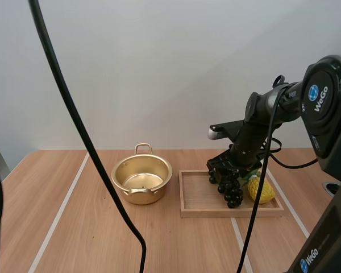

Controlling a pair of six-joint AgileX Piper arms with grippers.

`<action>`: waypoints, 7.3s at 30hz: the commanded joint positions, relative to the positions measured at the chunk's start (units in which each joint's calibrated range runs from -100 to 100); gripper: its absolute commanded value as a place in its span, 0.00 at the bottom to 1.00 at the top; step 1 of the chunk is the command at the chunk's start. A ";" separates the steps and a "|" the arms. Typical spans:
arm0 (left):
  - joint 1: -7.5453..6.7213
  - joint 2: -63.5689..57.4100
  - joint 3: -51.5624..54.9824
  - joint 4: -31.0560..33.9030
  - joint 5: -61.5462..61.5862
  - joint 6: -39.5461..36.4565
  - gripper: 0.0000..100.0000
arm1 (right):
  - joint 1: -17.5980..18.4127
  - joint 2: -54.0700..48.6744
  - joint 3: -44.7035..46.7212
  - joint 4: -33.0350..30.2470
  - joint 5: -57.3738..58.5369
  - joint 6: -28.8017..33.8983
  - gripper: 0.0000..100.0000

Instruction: Open the pot, put the grape inside, and close it

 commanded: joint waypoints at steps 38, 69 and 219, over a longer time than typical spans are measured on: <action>0.17 -0.01 -0.24 0.44 0.73 -0.21 0.00 | -0.29 7.46 -0.39 1.18 -6.96 -2.63 0.00; 0.17 -0.38 -0.28 0.87 -6.84 -0.21 0.00 | 11.47 -26.97 -13.20 4.79 0.26 -9.12 0.00; 0.17 -0.38 -0.28 2.58 -4.53 -0.21 0.00 | 22.04 -74.08 7.41 -2.79 32.17 3.73 1.00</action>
